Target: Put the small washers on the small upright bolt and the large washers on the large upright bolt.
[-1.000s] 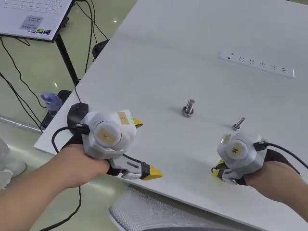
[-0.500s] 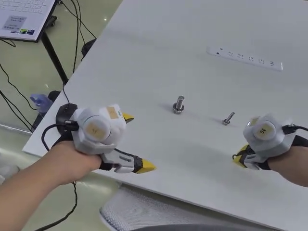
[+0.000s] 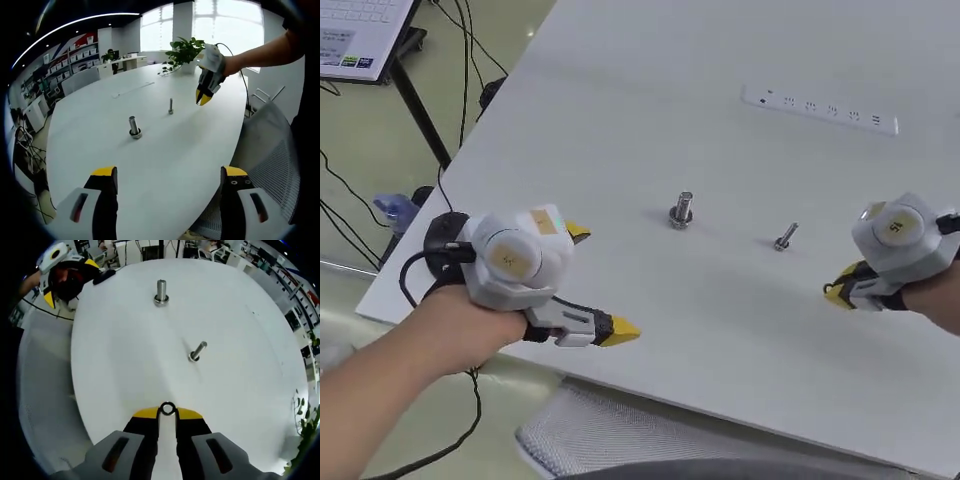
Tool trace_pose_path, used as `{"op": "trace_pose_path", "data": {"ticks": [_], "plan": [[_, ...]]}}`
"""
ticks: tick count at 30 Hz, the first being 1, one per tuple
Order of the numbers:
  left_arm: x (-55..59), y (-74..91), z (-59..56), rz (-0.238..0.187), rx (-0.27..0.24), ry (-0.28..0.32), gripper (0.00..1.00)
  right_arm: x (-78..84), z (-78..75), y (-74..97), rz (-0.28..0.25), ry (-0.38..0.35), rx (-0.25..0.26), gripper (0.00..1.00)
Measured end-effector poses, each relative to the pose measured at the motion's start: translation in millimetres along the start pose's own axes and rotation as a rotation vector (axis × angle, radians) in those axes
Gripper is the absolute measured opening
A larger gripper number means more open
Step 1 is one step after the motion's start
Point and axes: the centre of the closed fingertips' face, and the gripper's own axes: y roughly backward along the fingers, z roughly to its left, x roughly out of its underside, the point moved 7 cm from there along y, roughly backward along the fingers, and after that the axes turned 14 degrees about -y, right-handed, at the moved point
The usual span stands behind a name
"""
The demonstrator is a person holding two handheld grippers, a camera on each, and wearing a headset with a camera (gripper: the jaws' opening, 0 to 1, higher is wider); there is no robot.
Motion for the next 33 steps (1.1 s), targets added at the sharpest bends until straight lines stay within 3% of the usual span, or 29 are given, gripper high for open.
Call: {"op": "trace_pose_path", "data": {"ticks": [12,22,33], "plan": [[0.6,-1.4,-0.3,0.007,0.001,0.001,0.84,-36.8,-27.3,8.0,-0.03,0.013,0.028,0.12],[3.2,0.6,0.9,0.018,-0.001,0.001,0.84,-66.5,-30.7,4.0,-0.045,0.051,0.015,0.12],[1.2,2.6,0.6,0.014,0.007,0.003,0.83,-80.4,-30.3,-7.8,-0.037,0.084,-0.004,0.12]]}}
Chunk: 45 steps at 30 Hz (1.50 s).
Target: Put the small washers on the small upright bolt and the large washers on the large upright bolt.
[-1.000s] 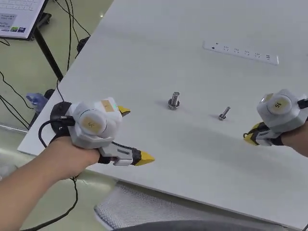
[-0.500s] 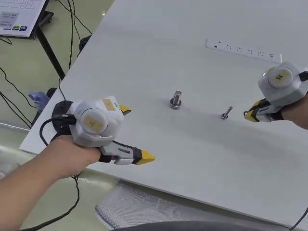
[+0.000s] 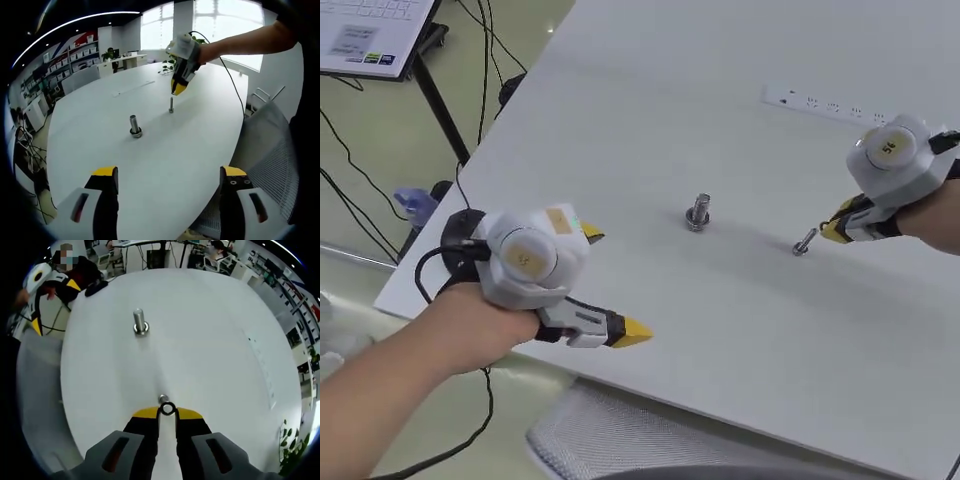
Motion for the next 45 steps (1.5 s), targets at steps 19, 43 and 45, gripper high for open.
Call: {"op": "trace_pose_path", "data": {"ticks": [19,43,45], "plan": [[6.5,1.1,1.5,0.023,0.006,0.015,0.81,-2.9,0.9,-14.9,0.033,0.012,-0.021,0.12],[6.5,-4.0,3.7,0.018,0.011,0.046,0.8,4.2,0.3,-47.8,0.089,0.046,-0.033,0.13],[8.1,-3.4,3.7,0.02,0.008,0.051,0.8,5.2,0.9,-50.6,0.092,0.045,-0.035,0.13]]}}
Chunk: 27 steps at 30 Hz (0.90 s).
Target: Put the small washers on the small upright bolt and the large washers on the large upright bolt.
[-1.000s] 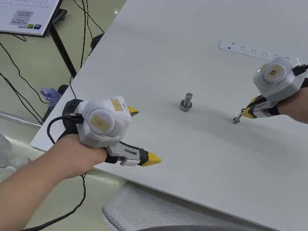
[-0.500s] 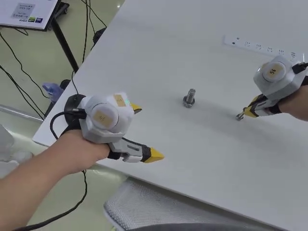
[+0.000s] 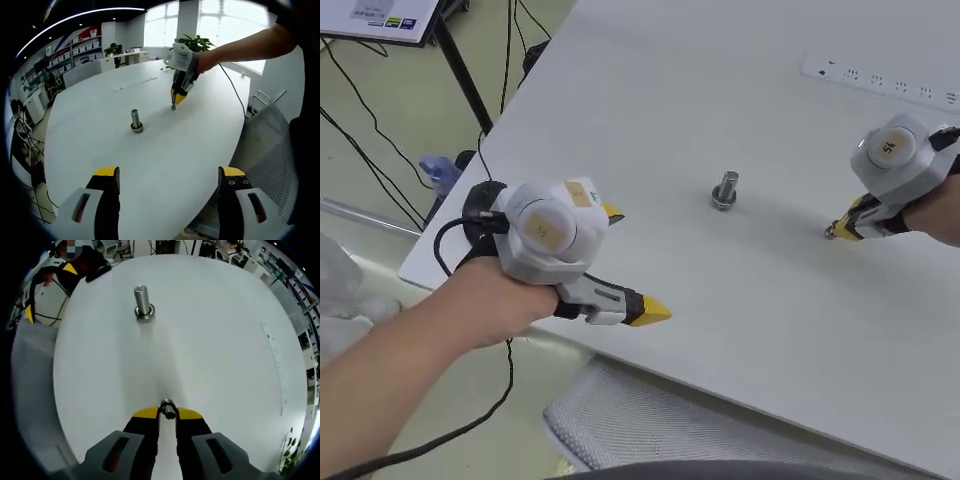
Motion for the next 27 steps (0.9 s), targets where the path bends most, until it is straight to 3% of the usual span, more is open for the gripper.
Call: {"op": "trace_pose_path", "data": {"ticks": [27], "plan": [[8.6,-3.5,-5.6,0.019,0.024,0.002,0.79,-0.7,3.1,-6.8,0.01,-0.016,-0.013,0.16]]}}
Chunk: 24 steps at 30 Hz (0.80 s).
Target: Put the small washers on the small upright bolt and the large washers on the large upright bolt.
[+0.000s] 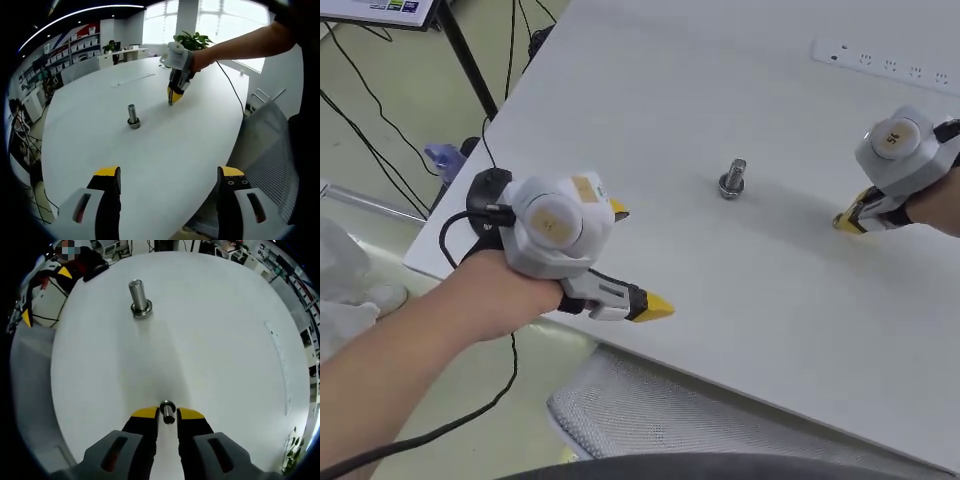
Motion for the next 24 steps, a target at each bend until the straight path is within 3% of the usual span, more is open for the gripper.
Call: {"op": "trace_pose_path", "data": {"ticks": [8,17,24], "plan": [[-1.6,-0.6,-1.1,0.0,0.007,-0.006,0.78,0.1,-3.7,-1.3,-0.005,-0.002,-0.001,0.18],[-5.2,0.4,-2.1,-0.014,0.002,0.002,0.79,-0.2,-2.0,12.5,-0.038,0.011,0.011,0.21],[-5.6,0.0,-7.3,-0.014,0.015,-0.008,0.78,-0.2,1.0,28.4,-0.126,0.01,0.041,0.23]]}}
